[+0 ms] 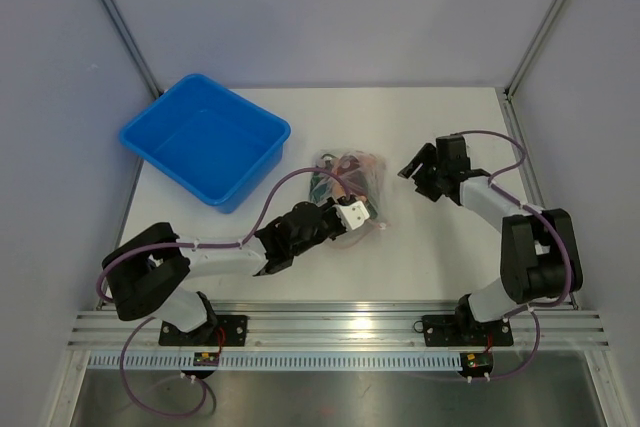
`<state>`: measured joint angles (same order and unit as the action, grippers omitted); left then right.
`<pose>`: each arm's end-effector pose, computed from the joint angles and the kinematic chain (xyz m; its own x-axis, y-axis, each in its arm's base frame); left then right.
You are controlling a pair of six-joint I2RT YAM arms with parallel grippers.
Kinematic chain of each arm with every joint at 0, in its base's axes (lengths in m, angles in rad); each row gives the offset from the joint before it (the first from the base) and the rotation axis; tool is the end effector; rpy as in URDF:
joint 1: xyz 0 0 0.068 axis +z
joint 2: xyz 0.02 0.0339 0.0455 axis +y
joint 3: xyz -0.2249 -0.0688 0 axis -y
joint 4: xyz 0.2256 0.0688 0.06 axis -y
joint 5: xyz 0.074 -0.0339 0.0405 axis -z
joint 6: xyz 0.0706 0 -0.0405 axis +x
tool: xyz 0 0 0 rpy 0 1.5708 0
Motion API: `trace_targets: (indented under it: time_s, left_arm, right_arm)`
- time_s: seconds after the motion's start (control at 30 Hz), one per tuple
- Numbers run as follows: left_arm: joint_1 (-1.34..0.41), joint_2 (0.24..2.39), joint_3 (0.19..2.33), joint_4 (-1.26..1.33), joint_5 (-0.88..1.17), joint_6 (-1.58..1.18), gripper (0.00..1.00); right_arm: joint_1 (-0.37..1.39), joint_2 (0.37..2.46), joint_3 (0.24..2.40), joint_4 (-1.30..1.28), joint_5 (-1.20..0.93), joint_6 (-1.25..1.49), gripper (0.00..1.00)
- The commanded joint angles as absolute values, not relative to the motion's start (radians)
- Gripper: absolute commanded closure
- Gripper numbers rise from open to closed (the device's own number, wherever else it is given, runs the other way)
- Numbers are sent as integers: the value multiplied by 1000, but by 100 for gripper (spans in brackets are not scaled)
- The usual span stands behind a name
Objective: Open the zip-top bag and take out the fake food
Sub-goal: Pick up the food from the zipper food storage bag.
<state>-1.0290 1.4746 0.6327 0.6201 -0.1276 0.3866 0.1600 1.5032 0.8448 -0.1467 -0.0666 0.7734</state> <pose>0.1799 -0.2815 0.1774 0.1912 0.4075 -0.8930 0.7706 0.5012 0.3937 0.3152 0.0556 0.1432 -0.6521 0.6008 -0.4624 0.3508 0.7798 0.5185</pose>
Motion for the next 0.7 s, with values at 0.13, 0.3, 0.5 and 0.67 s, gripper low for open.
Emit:
trace_targets:
  time_s: [0.13, 0.3, 0.5, 0.67]
  left_arm:
    - [-1029, 1448, 634, 683, -43, 357, 100]
    - [-1029, 1456, 638, 673, -35, 353, 100]
    - [-1029, 1468, 653, 657, -14, 351, 100]
    - [-1029, 1470, 658, 646, -6, 350, 100]
  right_arm:
    - [158, 1644, 1005, -92, -189, 736, 13]
    - [158, 1742, 1052, -62, -224, 767, 12]
    - [158, 1822, 1081, -12, -277, 805, 11]
    - [160, 1894, 1129, 38, -308, 819, 9]
